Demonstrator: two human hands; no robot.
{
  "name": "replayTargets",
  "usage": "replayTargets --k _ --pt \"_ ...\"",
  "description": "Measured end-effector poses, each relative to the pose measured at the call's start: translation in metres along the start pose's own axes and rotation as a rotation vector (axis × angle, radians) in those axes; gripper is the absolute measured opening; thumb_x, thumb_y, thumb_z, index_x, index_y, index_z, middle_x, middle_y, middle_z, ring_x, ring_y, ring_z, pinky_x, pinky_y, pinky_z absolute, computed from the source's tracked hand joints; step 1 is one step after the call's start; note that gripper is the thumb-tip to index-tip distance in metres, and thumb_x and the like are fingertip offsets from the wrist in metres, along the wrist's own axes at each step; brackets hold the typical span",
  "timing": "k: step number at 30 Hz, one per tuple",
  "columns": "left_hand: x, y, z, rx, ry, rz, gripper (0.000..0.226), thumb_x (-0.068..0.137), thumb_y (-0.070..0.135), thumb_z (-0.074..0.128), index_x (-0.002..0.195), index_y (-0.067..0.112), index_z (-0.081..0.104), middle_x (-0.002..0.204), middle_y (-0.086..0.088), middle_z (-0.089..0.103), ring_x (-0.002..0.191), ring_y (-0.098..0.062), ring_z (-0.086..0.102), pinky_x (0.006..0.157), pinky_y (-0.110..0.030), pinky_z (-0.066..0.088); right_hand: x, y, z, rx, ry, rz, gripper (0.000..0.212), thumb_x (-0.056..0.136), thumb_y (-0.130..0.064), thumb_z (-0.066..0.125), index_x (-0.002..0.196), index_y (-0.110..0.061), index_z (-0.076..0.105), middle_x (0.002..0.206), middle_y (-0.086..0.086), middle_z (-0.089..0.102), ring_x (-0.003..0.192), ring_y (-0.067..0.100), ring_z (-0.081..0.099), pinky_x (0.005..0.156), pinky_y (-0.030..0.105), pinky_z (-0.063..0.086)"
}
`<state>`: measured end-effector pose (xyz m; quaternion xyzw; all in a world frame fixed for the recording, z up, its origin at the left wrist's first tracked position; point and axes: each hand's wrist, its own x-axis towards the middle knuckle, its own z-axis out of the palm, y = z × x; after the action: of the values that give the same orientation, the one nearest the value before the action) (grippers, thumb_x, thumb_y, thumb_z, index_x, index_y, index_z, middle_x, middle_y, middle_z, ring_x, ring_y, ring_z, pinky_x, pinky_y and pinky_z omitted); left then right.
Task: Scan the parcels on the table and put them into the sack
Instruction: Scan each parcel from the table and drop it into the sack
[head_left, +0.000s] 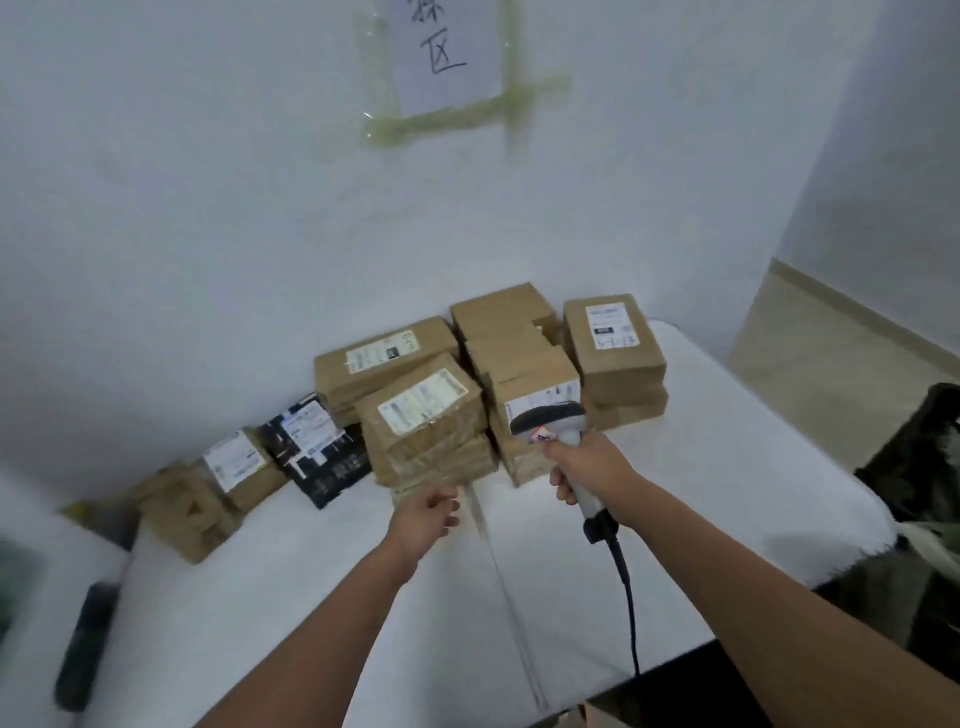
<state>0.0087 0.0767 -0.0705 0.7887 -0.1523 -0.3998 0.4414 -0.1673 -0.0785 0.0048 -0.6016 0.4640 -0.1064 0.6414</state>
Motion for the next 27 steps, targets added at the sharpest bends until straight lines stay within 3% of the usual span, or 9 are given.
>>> replayTargets --k 3,6,8,12,14,17,21,27 --pt "0.005 0.013 -0.038 0.084 0.203 0.268 0.013 0.098 0.017 0.057 0.096 0.022 0.069 0.097 0.005 0.070 0.089 -0.016 0.066 0.078 -0.026 0.053 0.014 -0.025 0.031 -0.039 -0.014 -0.044 0.028 0.094 -0.027 0.064 0.079 -0.004 0.062 0.060 0.011 0.060 0.045 0.018 0.053 0.043 0.022 0.044" --pt "0.019 0.030 -0.067 0.201 0.317 0.434 0.006 0.096 0.021 0.060 0.100 0.020 0.065 0.097 0.008 0.062 0.093 -0.014 0.062 0.074 -0.021 0.048 0.026 -0.043 0.051 -0.103 -0.012 -0.073 0.033 0.094 -0.032 0.063 0.074 -0.006 0.063 0.055 0.005 0.062 0.044 0.015 0.055 0.046 0.022 0.048" --pt "0.039 0.037 -0.082 0.348 0.355 0.471 0.021 0.092 0.026 0.066 0.111 0.022 0.061 0.112 0.002 0.056 0.105 -0.016 0.056 0.085 -0.027 0.046 0.034 -0.051 0.059 -0.129 0.004 -0.091 0.036 0.094 -0.035 0.062 0.070 -0.008 0.062 0.050 0.001 0.061 0.044 0.013 0.055 0.049 0.023 0.050" --pt "0.076 0.046 -0.100 0.626 0.253 0.436 0.070 0.083 0.044 0.073 0.142 0.023 0.042 0.147 -0.003 0.035 0.136 -0.024 0.034 0.111 -0.046 0.035 0.049 -0.060 0.067 -0.119 0.039 -0.083 0.034 0.093 -0.039 0.063 0.075 -0.009 0.061 0.056 0.003 0.062 0.046 0.014 0.056 0.052 0.026 0.050" --pt "0.092 0.052 -0.104 0.748 0.158 0.416 0.090 0.077 0.058 0.073 0.150 0.030 0.028 0.159 -0.006 0.018 0.146 -0.030 0.019 0.115 -0.057 0.024 0.055 -0.061 0.068 -0.110 0.051 -0.070 0.034 0.093 -0.039 0.064 0.077 -0.008 0.062 0.058 0.004 0.063 0.048 0.016 0.057 0.055 0.028 0.052" --pt "0.110 0.061 -0.105 0.922 0.023 0.320 0.112 0.071 0.069 0.071 0.155 0.036 0.005 0.163 -0.009 -0.007 0.150 -0.037 0.004 0.117 -0.064 0.013 0.062 -0.059 0.068 -0.114 0.080 -0.057 0.036 0.092 -0.040 0.064 0.075 -0.008 0.062 0.060 0.006 0.064 0.051 0.018 0.058 0.059 0.030 0.053" --pt "0.126 0.066 -0.104 0.967 -0.090 0.232 0.128 0.067 0.066 0.077 0.155 0.035 -0.011 0.162 -0.009 -0.017 0.148 -0.044 0.005 0.116 -0.063 0.018 0.068 -0.059 0.066 -0.132 0.105 -0.043 0.038 0.093 -0.039 0.063 0.071 -0.009 0.061 0.057 0.004 0.063 0.049 0.015 0.057 0.057 0.028 0.050" --pt "0.122 0.058 -0.103 0.796 -0.122 0.283 0.124 0.069 0.045 0.085 0.156 0.036 -0.004 0.159 -0.009 -0.009 0.145 -0.041 0.017 0.115 -0.050 0.030 0.065 -0.058 0.064 -0.105 0.099 -0.041 0.033 0.094 -0.037 0.062 0.076 -0.009 0.060 0.061 0.003 0.063 0.051 0.014 0.058 0.056 0.025 0.049"
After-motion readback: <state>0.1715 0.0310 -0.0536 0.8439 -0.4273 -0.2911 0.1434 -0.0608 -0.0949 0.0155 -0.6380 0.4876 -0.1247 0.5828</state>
